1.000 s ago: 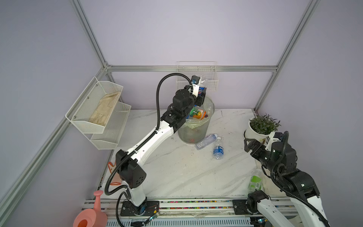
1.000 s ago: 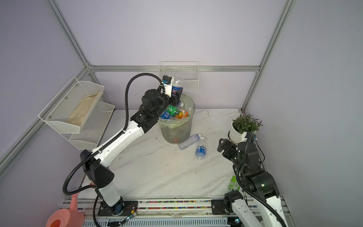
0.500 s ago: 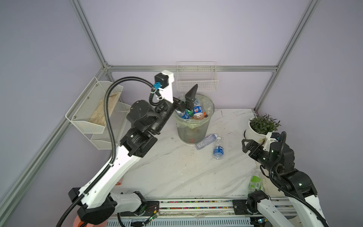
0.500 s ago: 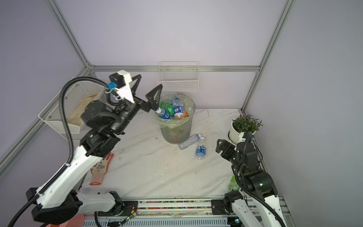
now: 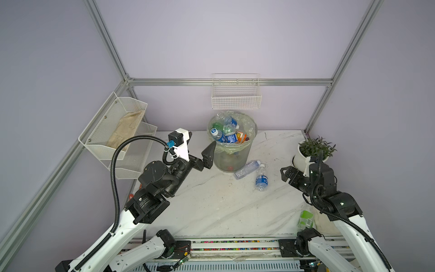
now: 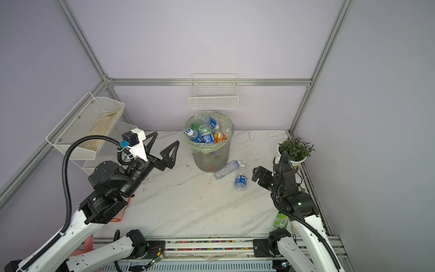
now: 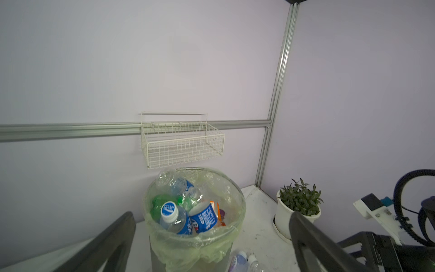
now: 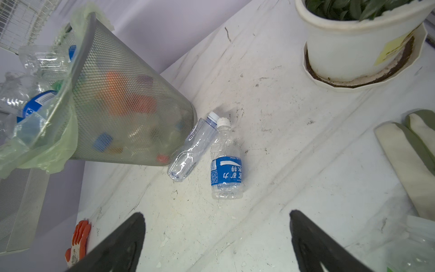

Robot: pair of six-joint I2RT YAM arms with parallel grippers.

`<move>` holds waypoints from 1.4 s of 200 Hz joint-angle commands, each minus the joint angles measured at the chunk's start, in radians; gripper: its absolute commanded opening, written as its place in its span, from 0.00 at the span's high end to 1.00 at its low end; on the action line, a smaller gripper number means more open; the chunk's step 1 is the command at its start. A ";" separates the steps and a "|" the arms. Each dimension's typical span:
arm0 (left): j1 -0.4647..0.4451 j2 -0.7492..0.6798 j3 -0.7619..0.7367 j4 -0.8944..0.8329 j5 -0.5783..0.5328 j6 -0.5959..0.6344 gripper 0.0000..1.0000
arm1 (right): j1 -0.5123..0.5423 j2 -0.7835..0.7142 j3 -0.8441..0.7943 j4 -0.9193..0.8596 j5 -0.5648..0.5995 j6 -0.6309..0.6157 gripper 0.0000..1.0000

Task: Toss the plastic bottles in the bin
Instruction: 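Withdraw the left gripper while the right gripper lowers toward the small blue-labelled water bottle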

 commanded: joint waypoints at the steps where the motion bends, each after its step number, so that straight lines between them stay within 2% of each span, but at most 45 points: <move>1: -0.001 -0.098 -0.077 -0.069 -0.029 -0.065 0.00 | 0.004 0.044 -0.014 0.061 -0.021 -0.022 0.03; 66: 0.000 -0.279 -0.224 -0.261 -0.025 -0.194 0.00 | 0.004 0.176 -0.038 0.142 -0.030 -0.033 0.03; 167: 0.000 -0.460 -0.350 -0.478 -0.038 -0.284 0.00 | 0.010 0.376 -0.096 0.282 -0.052 -0.056 0.04; 280: -0.001 -0.600 -0.424 -0.625 -0.063 -0.326 0.00 | 0.185 0.686 -0.060 0.392 0.053 -0.011 0.03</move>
